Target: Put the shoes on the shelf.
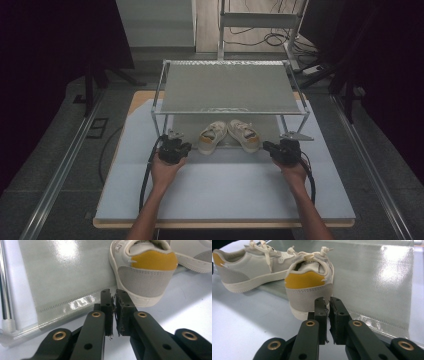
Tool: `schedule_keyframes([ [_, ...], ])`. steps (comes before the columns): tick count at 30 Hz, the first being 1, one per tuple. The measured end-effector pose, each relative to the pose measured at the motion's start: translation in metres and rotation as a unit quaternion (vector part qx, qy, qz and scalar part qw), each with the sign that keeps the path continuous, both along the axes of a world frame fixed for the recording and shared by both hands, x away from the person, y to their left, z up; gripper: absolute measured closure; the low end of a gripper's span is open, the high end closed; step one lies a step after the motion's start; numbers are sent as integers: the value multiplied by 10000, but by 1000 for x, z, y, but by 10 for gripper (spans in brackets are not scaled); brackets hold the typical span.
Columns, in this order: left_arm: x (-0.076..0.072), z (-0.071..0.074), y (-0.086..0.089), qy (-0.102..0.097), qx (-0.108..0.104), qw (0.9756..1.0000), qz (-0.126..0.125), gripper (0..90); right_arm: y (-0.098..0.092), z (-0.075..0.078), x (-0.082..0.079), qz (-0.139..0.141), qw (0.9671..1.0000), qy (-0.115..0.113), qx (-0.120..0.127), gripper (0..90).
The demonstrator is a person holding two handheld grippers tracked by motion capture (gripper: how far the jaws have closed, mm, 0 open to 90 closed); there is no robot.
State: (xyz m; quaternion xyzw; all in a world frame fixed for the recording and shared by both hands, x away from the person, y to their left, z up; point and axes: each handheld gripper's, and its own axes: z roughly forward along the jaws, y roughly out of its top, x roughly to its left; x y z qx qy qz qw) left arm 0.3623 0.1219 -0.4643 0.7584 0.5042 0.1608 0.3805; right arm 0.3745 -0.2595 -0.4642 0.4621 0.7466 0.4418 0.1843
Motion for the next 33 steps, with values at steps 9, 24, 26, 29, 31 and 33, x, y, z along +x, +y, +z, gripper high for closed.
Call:
schedule_keyframes([
  [9, 3, -3, -3, 52, 37, 10000, -42, 832, 1, -3, 4, -14, 10000, 48, -73, 830],
  [24, 11, -10, -20, 202, 99, 9996, -171, 853, 12, -12, 14, -10, 9995, 156, -267, 895],
  [26, 12, -10, -23, 177, 86, 9997, -133, 862, 13, -12, 13, -13, 9995, 155, -281, 896],
  [29, 11, -9, -24, 182, 68, 9997, -163, 864, 14, -12, 13, 5, 9995, 142, -287, 897],
  [31, 10, -9, -28, 178, 62, 9996, -214, 864, 16, -12, 12, 65, 9996, 164, -242, 897],
  [33, 9, -9, -33, 180, 50, 9994, -276, 864, 20, -12, 10, 150, 9995, 167, -218, 897],
])
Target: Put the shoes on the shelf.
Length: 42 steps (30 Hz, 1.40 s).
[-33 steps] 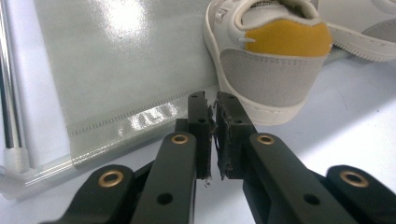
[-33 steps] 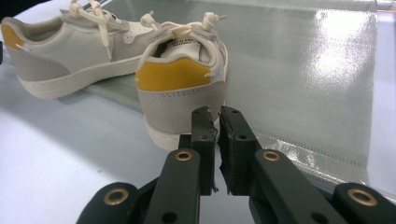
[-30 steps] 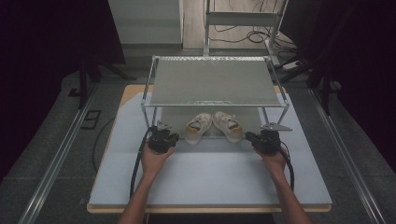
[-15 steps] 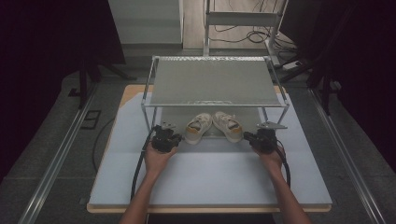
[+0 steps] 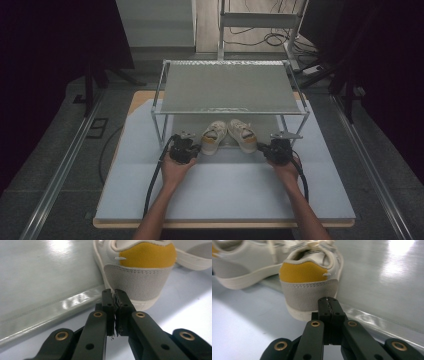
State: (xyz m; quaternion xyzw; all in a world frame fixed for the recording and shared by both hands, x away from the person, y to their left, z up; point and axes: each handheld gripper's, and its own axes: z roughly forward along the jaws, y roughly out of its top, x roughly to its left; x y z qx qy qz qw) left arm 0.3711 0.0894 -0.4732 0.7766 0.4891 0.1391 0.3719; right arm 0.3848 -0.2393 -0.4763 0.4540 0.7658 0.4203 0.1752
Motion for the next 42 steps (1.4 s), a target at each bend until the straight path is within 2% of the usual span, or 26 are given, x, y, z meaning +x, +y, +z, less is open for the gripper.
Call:
schedule_keyframes([
  [9, -1, 1, -30, 28, -68, 9995, -310, 851, 22, 0, -4, 268, 9996, -33, 2, 896],
  [11, -2, 1, -35, -7, -10, 9994, -358, 851, 24, -1, -5, 295, 9996, -47, -4, 896],
  [18, -9, 5, -34, -36, -119, 9989, -460, 843, 24, 3, -12, 479, 9988, -56, 107, 896],
  [22, -11, 7, -42, -54, -137, 9984, -554, 842, 32, 4, -14, 614, 9980, -84, 97, 896],
  [24, -11, 8, -46, -87, -56, 9982, -587, 839, 35, 2, -12, 643, 9979, -49, 98, 896],
  [35, -6, 8, -47, -36, -126, 9980, -621, 852, 49, -3, -7, 814, 9965, -30, 193, 896],
  [38, -4, 8, -46, -31, -93, 9977, -671, 858, 53, -4, -6, 879, 9959, -9, 195, 896],
  [42, -1, 8, -45, -31, -59, 9981, -606, 858, 58, -7, -6, 900, 9958, 1, 157, 895],
])
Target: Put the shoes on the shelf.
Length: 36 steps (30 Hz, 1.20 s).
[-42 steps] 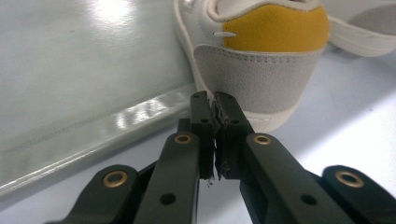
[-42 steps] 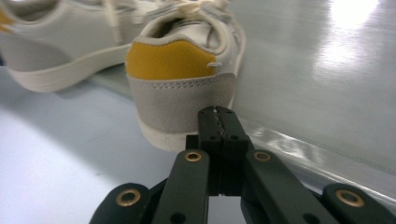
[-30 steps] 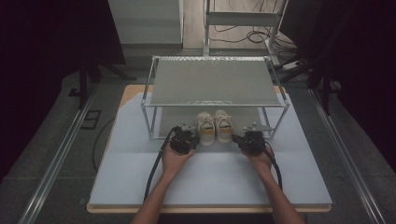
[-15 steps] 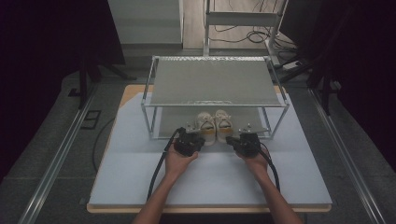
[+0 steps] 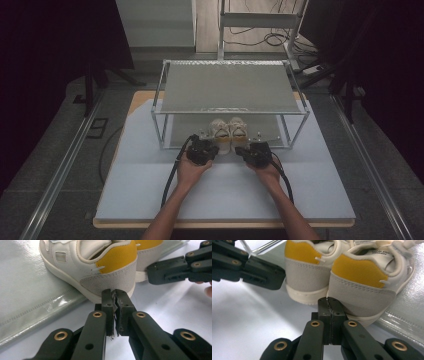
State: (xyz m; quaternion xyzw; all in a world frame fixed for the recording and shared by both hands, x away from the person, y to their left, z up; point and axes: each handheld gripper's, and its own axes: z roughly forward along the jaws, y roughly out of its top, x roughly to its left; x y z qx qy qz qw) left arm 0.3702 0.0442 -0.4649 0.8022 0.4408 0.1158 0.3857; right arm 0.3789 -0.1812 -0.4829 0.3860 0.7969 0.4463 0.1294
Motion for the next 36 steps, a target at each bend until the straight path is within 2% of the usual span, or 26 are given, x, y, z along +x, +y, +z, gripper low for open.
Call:
schedule_keyframes([
  [8, 11, 1, -1, -1, 118, 9998, 134, 856, -8, 5, -3, -97, 9999, -55, -34, 894],
  [11, 18, -1, 0, 87, 69, 9997, 221, 852, -13, 6, -2, -153, 9999, -54, -45, 894],
  [12, 19, 0, 0, 104, 69, 9997, 210, 846, -14, 6, -2, -163, 9999, -45, -30, 894],
  [13, 22, 0, 1, 30, 169, 9998, 96, 846, -15, 6, -2, -162, 9999, -46, -33, 895],
  [21, 26, 0, -1, 51, 186, 9998, 104, 846, -14, 6, 3, -113, 9998, -109, -92, 897],
  [28, 27, 0, -1, 59, 168, 9998, 103, 846, -10, 5, 15, -198, 9995, -129, -205, 898],
  [31, 28, 0, -1, 68, 157, 9998, 100, 846, -7, 3, 21, -268, 9991, -214, -240, 898],
  [36, 28, 1, -2, 69, 168, 9998, 107, 845, -6, -2, 32, -444, 9985, -158, -272, 898],
])
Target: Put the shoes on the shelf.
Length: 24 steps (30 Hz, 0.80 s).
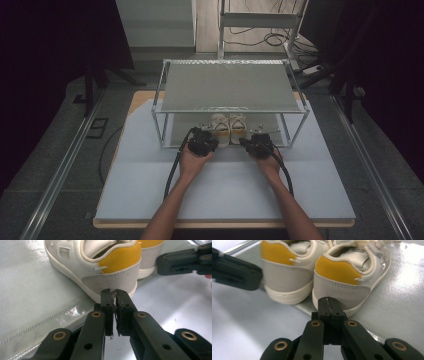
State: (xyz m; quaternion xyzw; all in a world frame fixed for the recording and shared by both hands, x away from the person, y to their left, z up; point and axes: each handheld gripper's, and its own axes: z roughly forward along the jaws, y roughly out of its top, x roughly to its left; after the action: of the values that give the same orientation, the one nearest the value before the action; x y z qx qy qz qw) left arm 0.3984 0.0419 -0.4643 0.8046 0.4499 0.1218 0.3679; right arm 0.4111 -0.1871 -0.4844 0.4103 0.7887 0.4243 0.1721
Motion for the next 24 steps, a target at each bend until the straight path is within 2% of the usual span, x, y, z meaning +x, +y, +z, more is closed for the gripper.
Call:
schedule_keyframes([
  [3, 1, 0, 0, 6, -5, 10000, -10, 845, 1, -3, 5, -41, 10000, -3, 23, 897],
  [8, 6, -2, -1, -24, -18, 10000, 60, 848, 2, -3, 6, -67, 10000, -13, 6, 897],
  [10, 11, -3, -2, -64, 43, 9999, 65, 847, 2, -3, 6, -53, 10000, 4, -7, 897],
  [15, 24, -5, -1, 11, 237, 9996, 152, 838, 2, -3, 6, -43, 10000, 7, -34, 897],
  [18, 27, -7, 1, 81, 127, 9997, 186, 833, 2, -4, 6, -39, 10000, 9, -29, 897],
  [22, 24, -6, 1, 3, 195, 9997, 146, 832, 2, -4, 6, -40, 10000, 14, -18, 896],
  [24, 21, -4, 0, -54, 36, 9999, 143, 827, 1, -2, 4, -43, 10000, 28, 5, 896],
])
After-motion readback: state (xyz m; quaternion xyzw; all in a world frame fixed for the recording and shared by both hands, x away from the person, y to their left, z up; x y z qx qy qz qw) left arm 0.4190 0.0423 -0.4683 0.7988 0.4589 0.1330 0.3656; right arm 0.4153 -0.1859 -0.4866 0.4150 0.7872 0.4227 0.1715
